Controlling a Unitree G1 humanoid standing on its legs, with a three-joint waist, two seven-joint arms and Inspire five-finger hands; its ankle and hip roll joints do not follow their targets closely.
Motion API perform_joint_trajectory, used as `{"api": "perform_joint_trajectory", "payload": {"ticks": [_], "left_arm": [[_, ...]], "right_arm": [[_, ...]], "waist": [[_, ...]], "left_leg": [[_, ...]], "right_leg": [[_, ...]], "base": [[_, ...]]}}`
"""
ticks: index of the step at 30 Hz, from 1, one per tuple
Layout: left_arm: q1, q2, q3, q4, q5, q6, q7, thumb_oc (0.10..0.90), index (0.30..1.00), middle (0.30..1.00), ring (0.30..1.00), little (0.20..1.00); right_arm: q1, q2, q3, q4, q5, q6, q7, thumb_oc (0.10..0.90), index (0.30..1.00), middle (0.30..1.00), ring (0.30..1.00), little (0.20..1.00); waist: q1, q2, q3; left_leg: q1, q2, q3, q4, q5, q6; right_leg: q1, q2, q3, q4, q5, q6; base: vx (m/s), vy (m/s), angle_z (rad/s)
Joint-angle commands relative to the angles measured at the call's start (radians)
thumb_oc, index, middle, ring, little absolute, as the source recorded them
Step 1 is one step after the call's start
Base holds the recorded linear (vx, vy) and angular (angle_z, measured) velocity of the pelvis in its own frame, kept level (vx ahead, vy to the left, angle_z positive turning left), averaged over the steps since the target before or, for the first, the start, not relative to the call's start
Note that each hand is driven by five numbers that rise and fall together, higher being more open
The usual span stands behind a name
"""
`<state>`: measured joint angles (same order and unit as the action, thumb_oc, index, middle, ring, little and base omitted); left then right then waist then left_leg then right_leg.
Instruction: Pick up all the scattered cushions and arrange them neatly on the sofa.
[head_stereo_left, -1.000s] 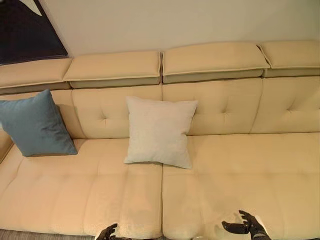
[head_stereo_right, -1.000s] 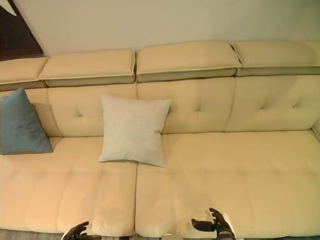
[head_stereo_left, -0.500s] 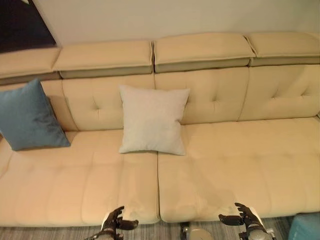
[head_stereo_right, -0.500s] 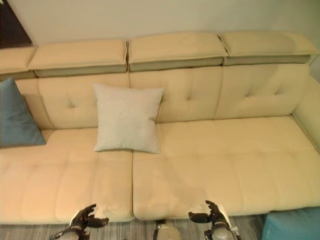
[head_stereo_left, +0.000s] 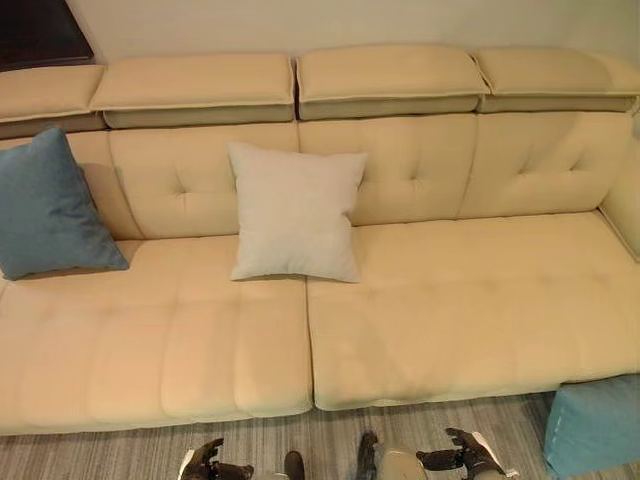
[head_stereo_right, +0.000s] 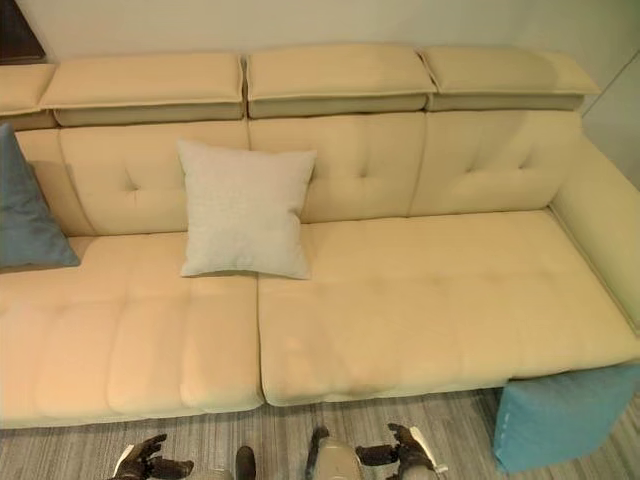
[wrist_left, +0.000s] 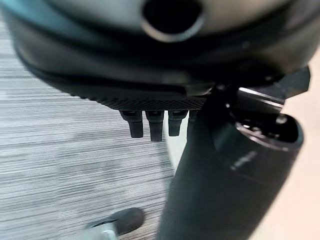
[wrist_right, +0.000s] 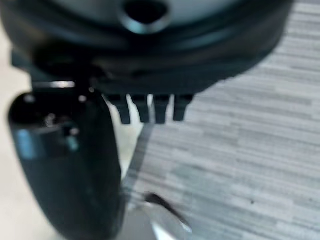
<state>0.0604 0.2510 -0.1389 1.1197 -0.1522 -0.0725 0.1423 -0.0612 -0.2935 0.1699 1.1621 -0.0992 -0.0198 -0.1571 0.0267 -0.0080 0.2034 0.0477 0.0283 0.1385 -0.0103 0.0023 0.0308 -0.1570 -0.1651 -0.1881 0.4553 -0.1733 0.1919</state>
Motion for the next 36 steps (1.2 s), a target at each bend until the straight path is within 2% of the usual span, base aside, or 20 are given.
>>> {"api": "perform_joint_trajectory", "payload": {"ticks": [1,2,6,10,13,14,15,19,20,21,22,25,29,30,31,32,33,34,35,36], "left_arm": [[-0.037,0.018,0.015,-0.040,0.037,-0.030,0.015,0.800,0.900,0.900,0.900,0.900],[-0.040,0.010,0.011,-0.050,0.022,-0.033,0.020,0.800,0.900,0.900,0.900,0.900],[-0.042,0.008,0.011,-0.058,0.018,-0.033,0.017,0.800,0.900,0.900,0.900,0.900],[-0.055,-0.004,-0.005,-0.045,0.028,-0.025,0.014,0.800,0.900,0.900,0.900,0.900],[-0.061,-0.015,-0.018,-0.049,0.026,-0.023,0.010,0.800,0.900,0.900,0.900,0.900],[-0.066,-0.024,-0.036,-0.058,0.013,-0.026,0.016,0.800,0.900,0.900,0.900,0.900],[-0.066,-0.024,-0.036,-0.058,0.013,-0.027,0.016,0.800,0.900,0.900,0.900,0.900],[-0.080,-0.028,-0.050,-0.076,-0.008,-0.032,0.029,0.800,0.900,0.900,0.900,0.900],[-0.080,-0.028,-0.050,-0.076,-0.008,-0.032,0.029,0.800,0.900,0.900,0.900,0.900],[-0.087,-0.030,-0.055,-0.081,-0.015,-0.035,0.031,0.800,0.900,0.900,0.900,0.900],[-0.092,-0.031,-0.058,-0.078,-0.011,-0.036,0.031,0.800,0.900,0.900,0.900,0.900],[-0.096,-0.032,-0.069,-0.070,0.000,-0.034,0.025,0.800,0.900,0.900,0.900,0.900],[-0.117,-0.024,-0.089,-0.037,0.054,-0.032,0.018,0.800,0.900,0.900,0.900,0.900],[-0.117,-0.024,-0.089,-0.037,0.054,-0.032,0.018,0.800,0.900,0.900,0.900,0.900],[-0.126,-0.016,-0.091,-0.031,0.067,-0.032,0.020,0.800,0.900,0.900,0.900,0.900],[-0.126,-0.016,-0.091,-0.031,0.067,-0.032,0.020,0.800,0.900,0.900,0.900,0.900],[-0.139,0.002,-0.090,-0.036,0.075,-0.030,0.021,0.800,0.900,0.900,0.900,0.900],[-0.139,0.002,-0.090,-0.036,0.075,-0.030,0.021,0.800,0.900,0.900,0.900,0.900],[-0.132,0.009,-0.083,-0.036,0.085,-0.027,0.016,0.800,0.900,0.900,0.900,0.900],[-0.132,0.009,-0.084,-0.036,0.085,-0.027,0.016,0.800,0.900,0.900,0.900,0.900]], "right_arm": [[-0.011,-0.011,0.012,-0.032,0.019,-0.027,-0.028,0.800,0.900,0.900,0.900,0.900],[-0.026,-0.011,0.025,-0.022,0.019,-0.023,-0.029,0.800,0.900,0.900,0.900,0.900],[-0.024,-0.018,0.029,-0.023,0.015,-0.022,-0.030,0.800,0.900,0.900,0.900,0.900],[-0.023,-0.027,0.020,-0.004,0.034,-0.022,-0.037,0.800,0.900,0.900,0.900,0.900],[-0.019,-0.029,0.019,0.010,0.036,-0.020,-0.045,0.800,0.900,0.900,0.900,0.900],[-0.018,-0.033,0.015,0.016,0.047,-0.023,-0.055,0.800,0.900,0.900,0.900,0.900],[-0.018,-0.033,0.015,0.016,0.047,-0.023,-0.055,0.800,0.900,0.900,0.900,0.900],[-0.024,-0.037,0.023,0.037,0.038,-0.018,-0.065,0.800,0.900,0.900,0.900,0.900],[-0.024,-0.037,0.023,0.037,0.038,-0.018,-0.065,0.800,0.900,0.900,0.900,0.900],[-0.029,-0.037,0.028,0.045,0.033,-0.012,-0.069,0.800,0.900,0.900,0.900,0.900],[-0.030,-0.036,0.028,0.048,0.031,-0.010,-0.068,0.800,0.900,0.900,0.900,0.900],[-0.028,-0.035,0.019,0.052,0.032,-0.007,-0.067,0.800,0.900,0.900,0.900,0.900],[-0.030,-0.019,0.018,0.054,0.028,0.007,-0.067,0.800,0.900,0.900,0.900,0.900],[-0.030,-0.019,0.018,0.054,0.028,0.007,-0.067,0.800,0.900,0.900,0.900,0.900],[-0.033,-0.012,0.022,0.054,0.021,0.013,-0.067,0.800,0.900,0.900,0.900,0.900],[-0.033,-0.012,0.022,0.054,0.021,0.013,-0.067,0.800,0.900,0.900,0.900,0.900],[-0.039,-0.008,0.026,0.051,0.018,0.012,-0.069,0.800,0.900,0.900,0.900,0.900],[-0.039,-0.008,0.026,0.051,0.018,0.012,-0.069,0.800,0.900,0.900,0.900,0.900],[-0.021,-0.008,0.029,0.052,0.013,0.004,-0.064,0.800,0.900,0.900,0.900,0.900],[-0.020,-0.008,0.029,0.052,0.013,0.004,-0.064,0.800,0.900,0.900,0.900,0.900]], "waist": [[0.011,-0.043,-0.049],[0.009,-0.043,-0.052],[0.005,-0.043,-0.053],[-0.014,-0.048,-0.044],[-0.018,-0.052,-0.037],[-0.012,-0.053,-0.035],[-0.012,-0.053,-0.035],[0.008,-0.057,-0.041],[0.009,-0.057,-0.040],[0.020,-0.055,-0.044],[0.021,-0.051,-0.048],[0.007,-0.043,-0.053],[-0.016,-0.042,-0.044],[-0.016,-0.042,-0.044],[-0.020,-0.047,-0.028],[-0.020,-0.047,-0.028],[-0.009,-0.045,-0.009],[-0.009,-0.045,-0.008],[0.007,-0.040,-0.004],[0.007,-0.040,-0.002]], "left_leg": [[-0.063,-0.066,-0.064,0.007,-0.067,-0.005],[-0.081,-0.042,-0.048,0.024,-0.057,-0.019],[-0.078,-0.035,-0.040,0.034,-0.059,-0.025],[-0.087,-0.021,-0.032,0.105,-0.072,-0.040],[-0.090,-0.021,-0.054,0.142,-0.084,-0.046],[-0.096,-0.041,-0.149,0.149,-0.090,-0.054],[-0.095,-0.041,-0.149,0.149,-0.091,-0.054],[-0.108,-0.077,-0.316,0.174,-0.103,-0.065],[-0.107,-0.076,-0.315,0.174,-0.104,-0.065],[-0.108,-0.093,-0.392,0.172,-0.112,-0.070],[-0.096,-0.094,-0.413,0.151,-0.116,-0.067],[-0.083,-0.088,-0.403,0.118,-0.111,-0.061],[-0.070,-0.088,-0.320,0.036,-0.096,-0.029],[-0.070,-0.087,-0.320,0.036,-0.096,-0.029],[-0.080,-0.087,-0.284,0.025,-0.088,-0.019],[-0.081,-0.087,-0.284,0.025,-0.088,-0.019],[-0.106,-0.075,-0.245,0.035,-0.078,-0.015],[-0.104,-0.074,-0.246,0.036,-0.079,-0.015],[-0.113,-0.064,-0.211,0.035,-0.072,-0.011],[-0.109,-0.064,-0.211,0.035,-0.074,-0.011]], "right_leg": [[0.145,0.049,-0.018,-0.302,0.083,-0.069],[0.143,0.073,0.008,-0.347,0.094,-0.071],[0.156,0.083,0.018,-0.379,0.100,-0.080],[0.186,0.097,0.020,-0.417,0.095,-0.103],[0.191,0.104,0.038,-0.422,0.095,-0.116],[0.181,0.111,0.068,-0.413,0.097,-0.120],[0.182,0.111,0.068,-0.413,0.097,-0.119],[0.164,0.116,0.135,-0.409,0.111,-0.110],[0.164,0.116,0.135,-0.409,0.111,-0.110],[0.153,0.115,0.173,-0.411,0.121,-0.102],[0.147,0.116,0.191,-0.413,0.124,-0.098],[0.130,0.106,0.204,-0.416,0.137,-0.085],[0.043,0.076,0.257,-0.446,0.220,-0.029],[0.043,0.076,0.257,-0.446,0.220,-0.029],[-0.004,0.065,0.251,-0.443,0.257,-0.004],[-0.004,0.065,0.251,-0.443,0.257,-0.004],[-0.023,0.054,0.169,-0.421,0.237,-0.016],[-0.022,0.054,0.169,-0.420,0.236,-0.016],[0.012,0.033,0.056,-0.388,0.194,-0.040],[0.015,0.033,0.055,-0.387,0.192,-0.040]], "base": [[-0.04,-0.269,-0.22],[-0.04,-0.204,-0.14],[-0.03,-0.115,-0.27],[-0.04,-0.115,-0.12],[-0.03,-0.017,-0.12],[-0.03,0.018,-0.28],[-0.04,0.037,-0.58],[0.00,0.069,-0.65],[0.00,0.131,-0.69],[0.00,0.155,-0.83],[0.00,0.154,-0.82],[-0.03,0.246,-0.99],[-0.12,0.245,-0.70],[-0.17,0.178,-1.30],[-0.13,0.104,-0.86],[-0.29,0.157,-0.71],[-0.16,0.053,-0.72],[-0.27,0.120,-1.19],[-0.11,0.066,-1.43],[-0.19,0.108,-1.20]]}}
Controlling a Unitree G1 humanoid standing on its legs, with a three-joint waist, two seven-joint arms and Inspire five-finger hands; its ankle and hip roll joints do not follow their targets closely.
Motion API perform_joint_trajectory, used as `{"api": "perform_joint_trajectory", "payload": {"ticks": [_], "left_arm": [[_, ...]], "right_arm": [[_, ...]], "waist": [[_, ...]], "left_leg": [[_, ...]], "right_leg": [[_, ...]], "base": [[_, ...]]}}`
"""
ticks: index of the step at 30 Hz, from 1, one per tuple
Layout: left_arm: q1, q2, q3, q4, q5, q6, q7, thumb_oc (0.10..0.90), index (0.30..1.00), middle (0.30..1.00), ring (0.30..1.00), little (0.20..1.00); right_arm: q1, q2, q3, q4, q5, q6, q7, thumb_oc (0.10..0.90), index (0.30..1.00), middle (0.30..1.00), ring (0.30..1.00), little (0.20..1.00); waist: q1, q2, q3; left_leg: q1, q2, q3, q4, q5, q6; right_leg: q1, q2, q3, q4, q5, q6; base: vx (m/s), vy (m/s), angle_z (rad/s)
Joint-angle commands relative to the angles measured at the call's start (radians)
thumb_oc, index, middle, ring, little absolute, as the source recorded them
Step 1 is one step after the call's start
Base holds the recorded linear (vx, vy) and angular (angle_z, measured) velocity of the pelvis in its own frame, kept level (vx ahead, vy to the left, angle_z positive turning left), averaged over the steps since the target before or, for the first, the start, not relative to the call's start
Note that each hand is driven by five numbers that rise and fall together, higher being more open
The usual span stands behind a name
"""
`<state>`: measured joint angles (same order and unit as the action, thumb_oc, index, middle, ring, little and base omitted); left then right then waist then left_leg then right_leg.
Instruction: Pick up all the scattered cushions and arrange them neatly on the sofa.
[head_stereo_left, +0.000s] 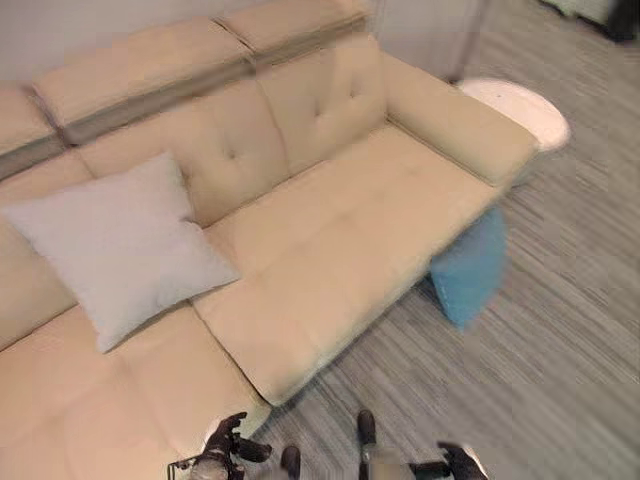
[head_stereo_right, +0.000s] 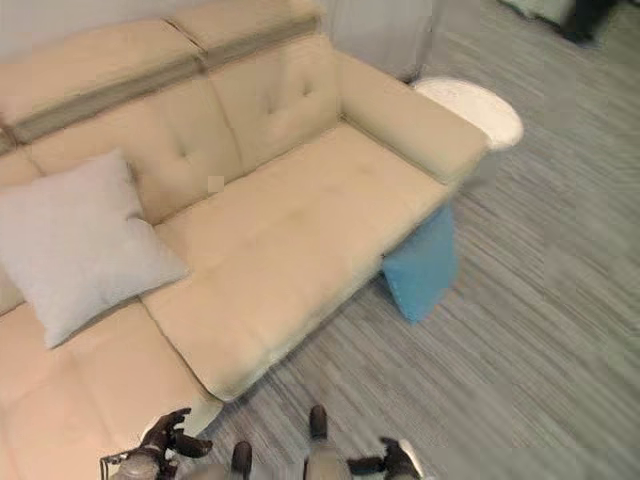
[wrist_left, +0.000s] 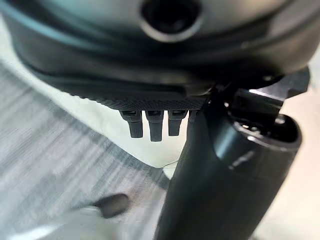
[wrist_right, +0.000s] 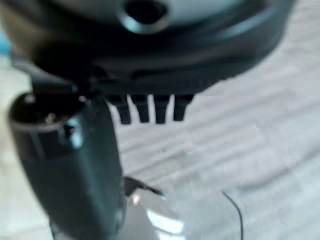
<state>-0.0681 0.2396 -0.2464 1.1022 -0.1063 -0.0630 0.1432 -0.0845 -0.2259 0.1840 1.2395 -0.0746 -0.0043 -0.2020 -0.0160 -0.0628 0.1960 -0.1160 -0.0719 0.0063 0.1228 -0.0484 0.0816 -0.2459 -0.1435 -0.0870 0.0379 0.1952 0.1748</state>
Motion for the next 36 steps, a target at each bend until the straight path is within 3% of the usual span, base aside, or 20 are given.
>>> {"api": "perform_joint_trajectory", "payload": {"ticks": [1,2,6,7,8,14,17,20,23,26,27,29,33,36], "left_arm": [[0.010,0.023,0.036,-0.016,0.037,-0.032,0.010,0.800,0.900,0.900,0.900,0.900],[0.020,0.025,0.049,-0.015,0.031,-0.030,0.009,0.800,0.900,0.900,0.900,0.900],[0.030,0.026,0.075,-0.020,0.015,-0.026,0.019,0.800,0.900,0.900,0.900,0.900],[0.030,0.027,0.085,-0.028,0.003,-0.028,0.022,0.800,0.900,0.900,0.900,0.900],[0.029,0.027,0.085,-0.029,0.003,-0.028,0.022,0.800,0.900,0.900,0.900,0.900],[0.013,0.009,0.066,-0.043,-0.015,-0.033,0.028,0.800,0.900,0.900,0.900,0.900],[0.008,-0.019,0.036,-0.062,-0.018,-0.029,0.024,0.800,0.900,0.900,0.900,0.900],[0.000,-0.030,0.010,-0.072,-0.020,-0.028,0.027,0.800,0.900,0.900,0.900,0.900],[-0.007,-0.029,-0.010,-0.084,-0.019,-0.024,0.029,0.800,0.900,0.900,0.900,0.900],[-0.014,-0.029,-0.016,-0.081,-0.008,-0.020,0.026,0.800,0.900,0.900,0.900,0.900],[-0.018,-0.029,-0.010,-0.074,-0.014,-0.025,0.035,0.800,0.900,0.900,0.900,0.900],[-0.015,-0.031,-0.005,-0.071,-0.016,-0.023,0.035,0.800,0.900,0.900,0.900,0.900],[-0.003,-0.026,0.012,-0.050,-0.018,-0.018,0.035,0.800,0.900,0.900,0.900,0.900],[-0.010,-0.005,0.004,-0.063,-0.004,-0.015,0.032,0.800,0.900,0.900,0.900,0.900]], "right_arm": [[0.019,-0.077,0.013,-0.024,-0.013,-0.016,-0.015,0.800,0.900,0.900,0.900,0.900],[0.024,-0.080,0.009,-0.022,-0.014,-0.018,-0.016,0.800,0.900,0.900,0.900,0.900],[0.016,-0.080,0.014,-0.030,-0.017,-0.020,-0.025,0.800,0.900,0.900,0.900,0.900],[0.007,-0.076,0.021,-0.037,-0.016,-0.018,-0.027,0.800,0.900,0.900,0.900,0.900],[0.007,-0.076,0.021,-0.038,-0.016,-0.018,-0.028,0.800,0.900,0.900,0.900,0.900],[0.004,-0.094,0.011,-0.052,0.011,-0.018,-0.039,0.800,0.900,0.900,0.900,0.900],[0.023,-0.103,-0.017,-0.050,0.034,-0.019,-0.055,0.800,0.900,0.900,0.900,0.900],[0.033,-0.100,-0.026,-0.044,0.048,-0.019,-0.070,0.800,0.900,0.900,0.900,0.900],[0.043,-0.103,-0.036,-0.044,0.060,-0.021,-0.078,0.800,0.900,0.900,0.900,0.900],[0.050,-0.106,-0.045,-0.037,0.065,-0.018,-0.084,0.800,0.900,0.900,0.900,0.900],[0.047,-0.098,-0.043,-0.035,0.068,-0.013,-0.089,0.800,0.900,0.900,0.900,0.900],[0.047,-0.095,-0.042,-0.033,0.066,-0.012,-0.090,0.800,0.900,0.900,0.900,0.900],[0.033,-0.079,-0.033,-0.017,0.042,-0.006,-0.087,0.800,0.900,0.900,0.900,0.900],[0.013,-0.075,-0.019,-0.030,0.028,0.001,-0.076,0.800,0.900,0.900,0.900,0.900]], "waist": [[0.059,0.013,0.001],[0.075,0.009,-0.014],[0.130,-0.004,-0.028],[0.142,-0.007,-0.033],[0.145,-0.007,-0.029],[0.099,0.006,-0.024],[0.071,0.012,-0.004],[0.080,0.006,0.013],[0.084,-0.004,0.011],[0.080,0.004,0.002],[0.102,0.012,-0.002],[0.105,0.014,-0.009],[0.121,0.011,-0.050],[0.109,0.030,-0.036]], "left_leg": [[0.059,0.039,-0.059,-0.107,-0.016,-0.056],[0.054,0.044,-0.030,-0.112,-0.009,-0.052],[0.055,0.061,0.059,-0.111,-0.009,-0.054],[0.074,0.070,0.091,-0.116,-0.029,-0.063],[0.066,0.069,0.101,-0.113,-0.014,-0.058],[0.094,0.086,0.119,-0.052,-0.048,-0.069],[0.066,0.113,0.135,0.089,-0.077,-0.087],[0.007,0.095,0.060,0.194,-0.041,-0.101],[-0.060,0.038,0.006,0.156,-0.057,-0.093],[-0.097,0.029,0.019,0.057,0.008,-0.099],[-0.122,0.018,0.010,-0.022,0.056,-0.101],[-0.105,0.016,0.004,-0.042,0.054,-0.094],[-0.030,0.013,0.020,-0.069,0.029,-0.061],[0.040,0.025,0.037,-0.078,-0.003,-0.026]], "right_leg": [[0.141,0.017,-0.080,0.063,-0.209,-0.038],[0.176,0.028,-0.119,0.085,-0.242,-0.045],[0.236,0.017,-0.270,0.085,-0.275,-0.057],[0.258,0.015,-0.313,0.074,-0.290,-0.049],[0.252,0.013,-0.319,0.072,-0.276,-0.056],[0.260,0.050,-0.241,0.020,-0.284,-0.080],[0.282,0.068,-0.208,0.004,-0.300,-0.100],[0.292,0.084,-0.168,0.000,-0.298,-0.116],[0.309,0.090,-0.140,-0.027,-0.299,-0.107],[0.339,0.113,-0.118,-0.058,-0.305,-0.099],[0.372,0.142,-0.069,-0.071,-0.321,-0.101],[0.380,0.144,-0.060,-0.072,-0.326,-0.100],[0.364,0.110,-0.069,0.050,-0.330,-0.064],[0.246,0.061,-0.107,0.317,-0.246,0.008]], "base": [[-0.15,0.055,-0.74],[-0.18,0.054,-0.39],[-0.09,-0.058,-1.08],[-0.07,-0.093,-0.87],[0.01,-0.143,-0.82],[0.02,-0.154,-0.39],[0.04,-0.130,-0.30],[0.08,-0.088,-0.66],[0.15,-0.044,-0.44],[0.27,0.023,-0.11],[0.37,0.085,-0.20],[0.24,0.074,-0.55],[0.30,0.136,-0.96],[0.28,0.139,-0.46]]}}
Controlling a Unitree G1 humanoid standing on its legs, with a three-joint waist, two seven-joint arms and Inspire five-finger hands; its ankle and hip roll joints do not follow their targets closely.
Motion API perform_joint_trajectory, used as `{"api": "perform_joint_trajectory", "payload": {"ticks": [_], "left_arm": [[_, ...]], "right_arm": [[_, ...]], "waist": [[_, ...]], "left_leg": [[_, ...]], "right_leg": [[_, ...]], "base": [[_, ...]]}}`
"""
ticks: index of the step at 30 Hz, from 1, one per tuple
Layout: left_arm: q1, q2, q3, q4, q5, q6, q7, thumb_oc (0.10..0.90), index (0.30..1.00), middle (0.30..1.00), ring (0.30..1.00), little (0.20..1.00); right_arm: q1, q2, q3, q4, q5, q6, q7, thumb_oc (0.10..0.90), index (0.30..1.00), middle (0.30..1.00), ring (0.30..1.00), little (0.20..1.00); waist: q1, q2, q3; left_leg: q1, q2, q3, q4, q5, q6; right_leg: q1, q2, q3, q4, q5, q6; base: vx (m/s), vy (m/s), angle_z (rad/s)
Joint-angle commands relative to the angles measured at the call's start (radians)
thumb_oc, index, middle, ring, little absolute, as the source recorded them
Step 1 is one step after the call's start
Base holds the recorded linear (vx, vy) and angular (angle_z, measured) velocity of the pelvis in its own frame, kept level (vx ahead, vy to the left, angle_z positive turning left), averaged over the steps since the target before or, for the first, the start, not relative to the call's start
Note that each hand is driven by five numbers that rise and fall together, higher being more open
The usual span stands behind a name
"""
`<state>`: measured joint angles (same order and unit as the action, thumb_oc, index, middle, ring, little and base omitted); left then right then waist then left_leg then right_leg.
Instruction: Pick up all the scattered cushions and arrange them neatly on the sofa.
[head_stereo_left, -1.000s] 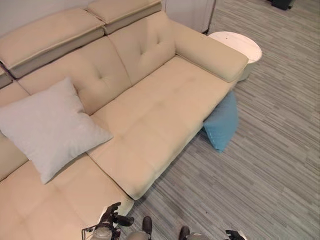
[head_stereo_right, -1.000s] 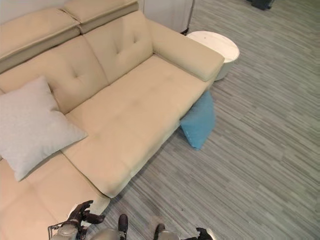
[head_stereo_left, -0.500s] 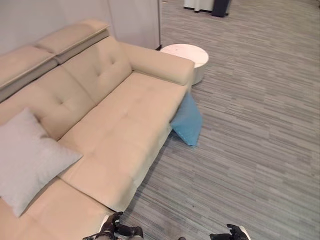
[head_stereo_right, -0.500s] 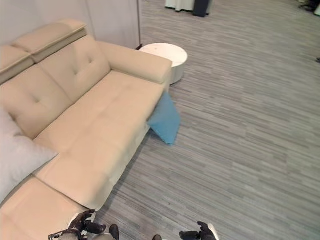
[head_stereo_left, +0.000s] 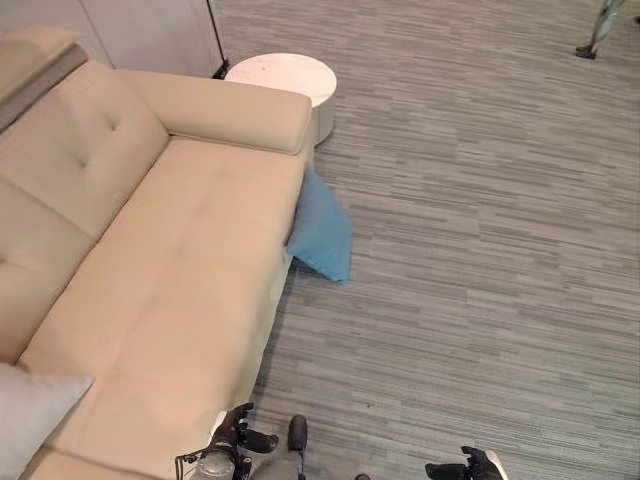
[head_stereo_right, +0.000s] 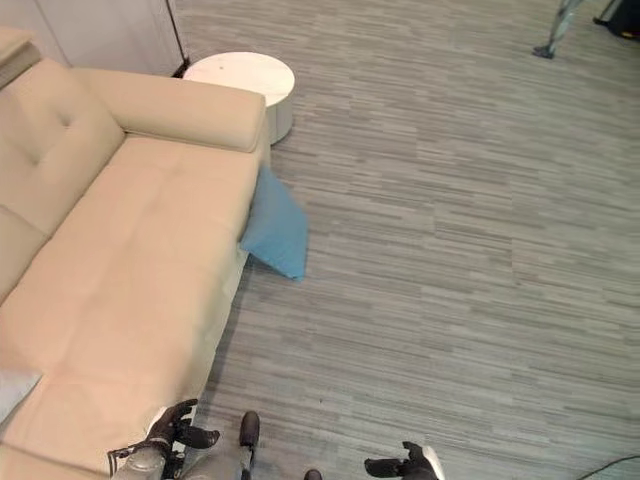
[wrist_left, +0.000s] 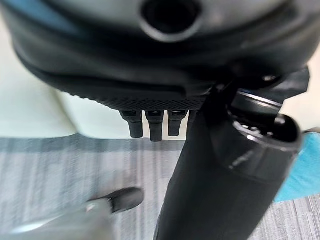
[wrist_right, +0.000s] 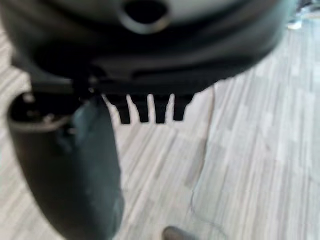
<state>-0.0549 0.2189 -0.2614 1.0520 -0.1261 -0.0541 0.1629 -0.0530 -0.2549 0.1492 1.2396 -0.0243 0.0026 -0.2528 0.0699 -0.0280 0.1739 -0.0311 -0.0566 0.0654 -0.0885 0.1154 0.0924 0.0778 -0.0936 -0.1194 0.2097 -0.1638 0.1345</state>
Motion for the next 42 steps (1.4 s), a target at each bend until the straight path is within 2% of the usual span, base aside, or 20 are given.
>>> {"api": "perform_joint_trajectory", "payload": {"ticks": [1,4,5,7,8,10,12,14,16,19,21,24,27,30,33,34,36,39,40,42], "left_arm": [[-0.029,0.026,0.015,-0.016,0.018,-0.023,0.015,0.800,0.900,0.900,0.900,0.900],[-0.030,0.022,0.023,0.004,0.022,-0.025,0.018,0.800,0.900,0.900,0.900,0.900],[-0.031,0.014,0.027,0.009,0.022,-0.027,0.028,0.800,0.900,0.900,0.900,0.900],[-0.031,0.012,0.028,0.010,0.023,-0.030,0.033,0.800,0.900,0.900,0.900,0.900],[-0.034,0.008,0.027,0.007,0.020,-0.035,0.046,0.800,0.900,0.900,0.900,0.900],[-0.037,0.008,0.032,0.008,0.013,-0.038,0.055,0.800,0.900,0.900,0.900,0.900],[-0.022,-0.007,0.031,0.010,-0.007,-0.038,0.068,0.800,0.900,0.900,0.900,0.900],[-0.018,-0.015,0.030,0.006,-0.025,-0.042,0.068,0.800,0.900,0.900,0.900,0.900],[-0.023,-0.013,0.023,-0.005,-0.036,-0.048,0.062,0.800,0.900,0.900,0.900,0.900],[-0.036,-0.010,0.011,-0.045,-0.064,-0.048,0.062,0.800,0.900,0.900,0.900,0.900],[-0.033,-0.010,0.012,-0.043,-0.062,-0.042,0.063,0.800,0.900,0.900,0.900,0.900],[-0.031,-0.020,0.004,-0.030,-0.054,-0.035,0.067,0.800,0.900,0.900,0.900,0.900],[-0.025,-0.028,-0.004,-0.025,-0.044,-0.033,0.065,0.800,0.900,0.900,0.900,0.900],[-0.011,-0.033,0.003,-0.018,-0.034,-0.027,0.070,0.800,0.900,0.900,0.900,0.900],[-0.007,-0.031,0.007,-0.016,-0.035,-0.028,0.072,0.800,0.900,0.900,0.900,0.900],[0.007,-0.030,0.020,-0.008,-0.045,-0.027,0.071,0.800,0.900,0.900,0.900,0.900],[0.025,-0.029,0.034,-0.001,-0.035,-0.029,0.045,0.800,0.900,0.900,0.900,0.900],[0.034,-0.028,0.044,0.007,-0.026,-0.025,0.036,0.800,0.900,0.900,0.900,0.900],[0.031,-0.020,0.047,-0.001,-0.025,-0.023,0.033,0.800,0.900,0.900,0.900,0.900],[0.030,-0.010,0.053,-0.011,-0.031,-0.022,0.035,0.800,0.900,0.900,0.900,0.900]], "right_arm": [[-0.030,-0.046,0.018,-0.043,-0.028,-0.009,-0.025,0.800,0.900,0.900,0.900,0.900],[-0.018,-0.032,0.041,-0.078,-0.059,-0.011,-0.025,0.800,0.900,0.900,0.900,0.900],[-0.008,-0.021,0.051,-0.107,-0.082,-0.010,-0.036,0.800,0.900,0.900,0.900,0.900],[-0.001,-0.018,0.053,-0.122,-0.086,-0.009,-0.039,0.800,0.900,0.900,0.900,0.900],[0.016,-0.011,0.061,-0.161,-0.103,-0.010,-0.045,0.800,0.900,0.900,0.900,0.900],[0.033,-0.009,0.073,-0.185,-0.123,-0.013,-0.049,0.800,0.900,0.900,0.900,0.900],[0.045,-0.002,0.086,-0.205,-0.134,-0.014,-0.052,0.800,0.900,0.900,0.900,0.900],[0.044,-0.004,0.084,-0.216,-0.133,-0.020,-0.055,0.800,0.900,0.900,0.900,0.900],[0.039,-0.010,0.076,-0.225,-0.120,-0.027,-0.060,0.800,0.900,0.900,0.900,0.900],[0.030,-0.029,0.074,-0.244,-0.102,-0.029,-0.078,0.800,0.900,0.900,0.900,0.900],[0.037,-0.038,0.073,-0.247,-0.108,-0.026,-0.081,0.800,0.900,0.900,0.900,0.900],[0.040,-0.042,0.075,-0.239,-0.109,-0.026,-0.088,0.800,0.900,0.900,0.900,0.900],[0.044,-0.042,0.078,-0.226,-0.109,-0.026,-0.097,0.800,0.900,0.900,0.900,0.900],[0.049,-0.027,0.084,-0.212,-0.110,-0.018,-0.105,0.800,0.900,0.900,0.900,0.900],[0.046,-0.024,0.087,-0.202,-0.111,-0.015,-0.106,0.800,0.900,0.900,0.900,0.900],[0.044,-0.015,0.091,-0.195,-0.121,-0.011,-0.099,0.800,0.900,0.900,0.900,0.900],[0.003,-0.072,0.070,-0.125,-0.093,-0.030,-0.089,0.800,0.900,0.900,0.900,0.900],[0.012,-0.061,0.075,-0.112,-0.099,-0.031,-0.061,0.800,0.900,0.900,0.900,0.900],[0.010,-0.050,0.080,-0.109,-0.108,-0.029,-0.054,0.800,0.900,0.900,0.900,0.900],[-0.001,-0.048,0.081,-0.104,-0.115,-0.023,-0.044,0.800,0.900,0.900,0.900,0.900]], "waist": [[0.017,0.017,-0.004],[0.003,0.032,0.005],[-0.015,0.036,0.012],[-0.026,0.037,0.018],[-0.053,0.040,0.029],[-0.069,0.039,0.029],[-0.075,0.040,0.009],[-0.073,0.044,0.003],[-0.061,0.034,0.020],[-0.032,0.011,0.064],[-0.022,0.002,0.070],[-0.012,-0.004,0.062],[-0.012,-0.005,0.055],[0.000,0.015,0.039],[0.006,0.014,0.039],[0.015,0.010,0.023],[0.046,-0.006,0.010],[0.060,-0.026,0.001],[0.070,-0.034,-0.013],[0.065,-0.028,-0.009]], "left_leg": [[0.001,0.022,-0.014,0.112,-0.190,-0.025],[0.062,0.030,-0.002,0.077,-0.218,-0.036],[0.088,0.027,-0.011,0.077,-0.234,-0.042],[0.101,0.027,-0.017,0.082,-0.245,-0.046],[0.133,0.025,-0.034,0.092,-0.270,-0.051],[0.163,0.027,-0.042,0.101,-0.305,-0.056],[0.190,0.050,-0.057,0.116,-0.325,-0.074],[0.164,0.076,-0.061,0.199,-0.284,-0.106],[0.057,0.111,-0.048,0.384,-0.182,-0.137],[-0.084,0.130,-0.047,0.625,-0.128,-0.120],[-0.117,0.146,-0.023,0.647,-0.131,-0.115],[-0.161,0.121,0.011,0.536,-0.186,-0.105],[-0.177,0.111,0.056,0.430,-0.189,-0.107],[-0.212,0.076,0.115,0.244,-0.083,-0.126],[-0.223,0.072,0.123,0.243,-0.072,-0.128],[-0.193,0.070,0.133,0.203,-0.086,-0.111],[-0.183,0.045,0.096,0.219,-0.099,-0.102],[-0.160,0.036,0.104,0.218,-0.124,-0.089],[-0.132,0.024,0.108,0.205,-0.151,-0.066],[-0.092,0.013,0.107,0.189,-0.175,-0.040]], "right_leg": [[-0.139,-0.075,-0.177,0.195,0.148,0.053],[-0.171,-0.121,-0.260,0.012,0.140,0.019],[-0.210,-0.120,-0.244,-0.069,0.176,0.027],[-0.224,-0.114,-0.225,-0.099,0.195,0.033],[-0.259,-0.104,-0.171,-0.128,0.221,0.043],[-0.269,-0.104,-0.144,-0.112,0.222,0.044],[-0.254,-0.097,-0.156,-0.083,0.205,0.018],[-0.223,-0.074,-0.169,-0.090,0.176,-0.010],[-0.174,-0.051,-0.178,-0.111,0.152,-0.050],[-0.128,-0.028,-0.179,-0.122,0.116,-0.101],[-0.102,-0.018,-0.182,-0.127,0.088,-0.114],[-0.061,-0.004,-0.192,-0.148,0.059,-0.105],[-0.034,0.005,-0.212,-0.168,0.041,-0.092],[0.033,0.061,-0.210,-0.205,0.025,-0.079],[0.046,0.067,-0.210,-0.209,0.020,-0.077],[0.059,0.075,-0.201,-0.206,0.012,-0.071],[0.076,0.070,-0.195,-0.197,0.004,-0.063],[0.085,0.059,-0.187,-0.178,0.001,-0.045],[0.068,0.036,-0.194,-0.094,0.003,-0.022],[-0.006,-0.011,-0.207,0.065,0.076,0.033]], "base": [[0.31,0.058,-0.12],[0.37,-0.053,-0.20],[0.25,-0.070,-0.28],[0.28,-0.095,-0.18],[0.39,-0.157,0.07],[0.42,-0.217,0.39],[0.42,-0.294,0.26],[0.24,-0.299,0.00],[0.12,-0.326,0.04],[0.09,-0.294,0.09],[0.19,-0.203,0.02],[0.25,-0.117,0.21],[0.22,-0.058,0.24],[0.31,-0.029,0.31],[0.18,0.015,0.01],[0.40,0.060,-0.18],[0.33,0.047,-0.14],[0.20,0.060,-0.11],[0.18,0.111,-0.14],[0.18,0.153,-0.14]]}}
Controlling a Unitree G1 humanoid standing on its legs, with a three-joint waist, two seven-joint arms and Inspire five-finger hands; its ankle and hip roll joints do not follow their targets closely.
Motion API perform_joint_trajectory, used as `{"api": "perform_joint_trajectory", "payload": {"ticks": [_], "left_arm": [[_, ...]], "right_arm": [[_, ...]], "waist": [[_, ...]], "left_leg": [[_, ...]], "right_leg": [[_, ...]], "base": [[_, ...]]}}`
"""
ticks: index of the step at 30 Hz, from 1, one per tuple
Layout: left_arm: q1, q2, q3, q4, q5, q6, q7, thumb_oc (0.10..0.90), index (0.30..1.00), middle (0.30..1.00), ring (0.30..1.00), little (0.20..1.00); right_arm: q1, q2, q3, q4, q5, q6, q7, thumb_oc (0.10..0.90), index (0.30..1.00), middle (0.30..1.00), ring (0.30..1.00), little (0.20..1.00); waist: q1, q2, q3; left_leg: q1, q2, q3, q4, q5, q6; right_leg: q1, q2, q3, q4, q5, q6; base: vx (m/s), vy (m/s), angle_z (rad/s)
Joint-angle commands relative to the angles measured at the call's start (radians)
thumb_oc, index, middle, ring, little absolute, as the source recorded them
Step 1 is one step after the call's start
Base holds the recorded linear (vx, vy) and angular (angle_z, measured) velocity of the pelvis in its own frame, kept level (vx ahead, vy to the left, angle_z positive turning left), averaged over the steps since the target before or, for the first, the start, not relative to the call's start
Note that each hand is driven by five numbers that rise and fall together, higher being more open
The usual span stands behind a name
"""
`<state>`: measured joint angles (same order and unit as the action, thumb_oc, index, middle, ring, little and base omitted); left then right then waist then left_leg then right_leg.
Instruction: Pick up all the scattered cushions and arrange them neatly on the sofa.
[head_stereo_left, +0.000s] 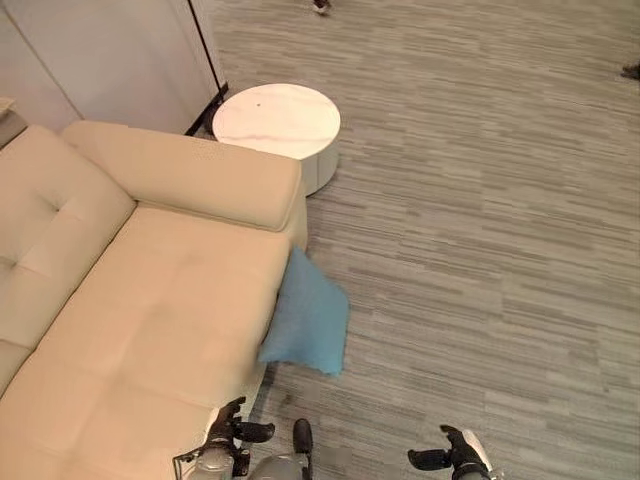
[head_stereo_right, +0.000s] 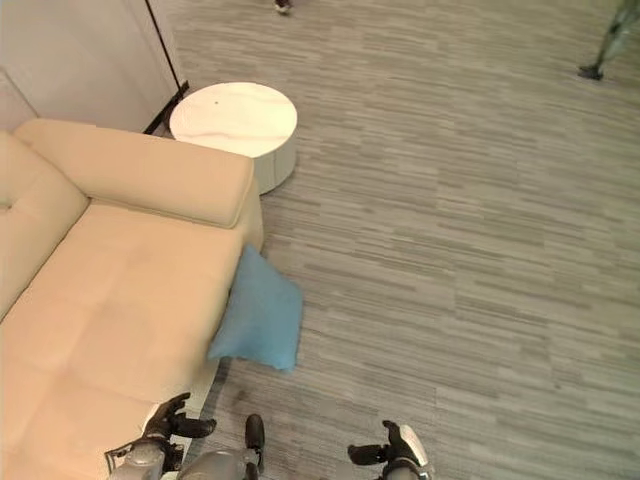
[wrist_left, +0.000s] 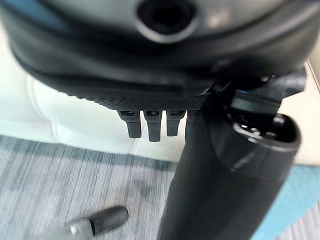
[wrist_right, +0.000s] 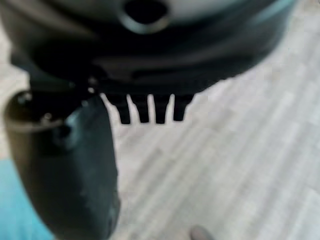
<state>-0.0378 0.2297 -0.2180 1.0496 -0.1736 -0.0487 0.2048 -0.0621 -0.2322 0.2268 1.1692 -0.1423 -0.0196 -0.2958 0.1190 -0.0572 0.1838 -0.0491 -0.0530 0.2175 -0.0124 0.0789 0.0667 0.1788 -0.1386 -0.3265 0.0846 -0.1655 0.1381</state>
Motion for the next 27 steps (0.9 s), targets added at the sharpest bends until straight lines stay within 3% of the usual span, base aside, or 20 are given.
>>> {"api": "perform_joint_trajectory", "payload": {"ticks": [1,3,6,7,9,13,18,21,22,25,27], "left_arm": [[0.011,-0.016,0.012,-0.014,0.013,-0.028,-0.008,0.800,0.900,0.900,0.900,0.900],[0.010,-0.008,0.006,-0.017,0.015,-0.033,-0.010,0.800,0.900,0.900,0.900,0.900],[0.009,-0.006,0.002,-0.017,0.014,-0.036,-0.009,0.800,0.900,0.900,0.900,0.900],[0.004,-0.005,0.001,-0.015,0.017,-0.040,-0.012,0.800,0.900,0.900,0.900,0.900],[-0.003,-0.005,-0.003,-0.007,0.020,-0.042,-0.011,0.800,0.900,0.900,0.900,0.900],[-0.013,-0.010,-0.019,0.001,0.030,-0.043,-0.010,0.800,0.900,0.900,0.900,0.900],[-0.017,-0.017,-0.022,0.023,0.038,-0.048,-0.013,0.800,0.900,0.900,0.900,0.900],[-0.014,-0.024,-0.022,0.030,0.031,-0.046,-0.018,0.800,0.900,0.900,0.900,0.900],[-0.013,-0.034,-0.025,0.016,0.004,-0.047,-0.025,0.800,0.900,0.900,0.900,0.900],[-0.021,-0.044,-0.033,0.001,-0.018,-0.047,-0.027,0.800,0.900,0.900,0.900,0.900],[-0.021,-0.046,-0.037,-0.007,-0.021,-0.047,-0.029,0.800,0.900,0.900,0.900,0.900]], "right_arm": [[0.004,-0.071,0.007,-0.033,0.000,0.000,0.004,0.800,0.900,0.900,0.900,0.900],[-0.005,-0.070,0.005,-0.032,0.003,0.000,0.008,0.800,0.900,0.900,0.900,0.900],[-0.007,-0.069,0.003,-0.030,0.004,-0.004,0.009,0.800,0.900,0.900,0.900,0.900],[-0.010,-0.063,0.006,-0.026,0.005,-0.006,0.010,0.800,0.900,0.900,0.900,0.900],[-0.017,-0.063,0.006,-0.023,0.009,-0.004,0.013,0.800,0.900,0.900,0.900,0.900],[-0.021,-0.069,0.003,-0.018,0.029,-0.001,0.016,0.800,0.900,0.900,0.900,0.900],[-0.017,-0.066,0.006,-0.014,0.025,-0.003,0.024,0.800,0.900,0.900,0.900,0.900],[-0.017,-0.058,0.006,-0.009,0.038,-0.013,0.024,0.800,0.900,0.900,0.900,0.900],[-0.020,-0.062,0.000,-0.010,0.056,-0.022,0.020,0.800,0.900,0.900,0.900,0.900],[-0.037,-0.082,-0.003,-0.013,0.074,-0.025,0.010,0.800,0.900,0.900,0.900,0.900],[-0.034,-0.087,-0.003,-0.012,0.077,-0.024,0.010,0.800,0.900,0.900,0.900,0.900]], "waist": [[0.010,0.008,-0.014],[-0.006,0.031,-0.005],[-0.018,0.051,0.001],[-0.023,0.061,0.004],[-0.029,0.063,0.006],[-0.055,0.053,0.014],[-0.070,0.048,0.019],[-0.070,0.040,0.006],[-0.063,0.037,0.009],[-0.049,0.031,0.046],[-0.046,0.028,0.053]], "left_leg": [[-0.060,0.008,-0.051,0.106,-0.142,-0.004],[-0.028,0.012,-0.076,0.087,-0.147,0.011],[0.013,0.012,-0.099,0.054,-0.147,0.011],[0.031,0.019,-0.118,0.032,-0.147,0.003],[0.047,0.020,-0.139,0.018,-0.149,-0.006],[0.082,0.009,-0.199,-0.007,-0.159,-0.022],[0.119,0.015,-0.228,-0.010,-0.182,-0.038],[0.108,0.028,-0.235,0.052,-0.216,-0.067],[0.069,0.047,-0.218,0.147,-0.231,-0.093],[-0.062,0.066,-0.217,0.375,-0.169,-0.116],[-0.096,0.081,-0.200,0.415,-0.164,-0.110]], "right_leg": [[-0.141,0.021,0.000,0.263,0.115,0.049],[-0.209,0.002,0.010,0.388,0.163,0.068],[-0.248,-0.027,-0.005,0.396,0.145,0.046],[-0.243,-0.052,-0.030,0.304,0.109,0.020],[-0.256,-0.055,-0.016,0.218,0.102,0.008],[-0.311,-0.019,0.109,0.042,0.167,0.020],[-0.318,-0.024,0.088,0.004,0.194,0.023],[-0.281,-0.018,0.079,-0.018,0.178,0.004],[-0.244,-0.017,0.048,-0.027,0.152,-0.016],[-0.209,-0.012,0.026,-0.025,0.124,-0.057],[-0.193,-0.005,0.016,-0.031,0.108,-0.071]], "base": [[0.13,0.129,-0.07],[0.15,0.085,0.12],[0.14,-0.006,0.37],[0.21,-0.093,0.33],[0.18,-0.115,0.38],[0.15,-0.131,0.42],[0.15,-0.161,0.42],[0.10,-0.232,0.13],[0.02,-0.222,0.38],[-0.02,-0.199,0.62],[0.00,-0.080,0.23]]}}
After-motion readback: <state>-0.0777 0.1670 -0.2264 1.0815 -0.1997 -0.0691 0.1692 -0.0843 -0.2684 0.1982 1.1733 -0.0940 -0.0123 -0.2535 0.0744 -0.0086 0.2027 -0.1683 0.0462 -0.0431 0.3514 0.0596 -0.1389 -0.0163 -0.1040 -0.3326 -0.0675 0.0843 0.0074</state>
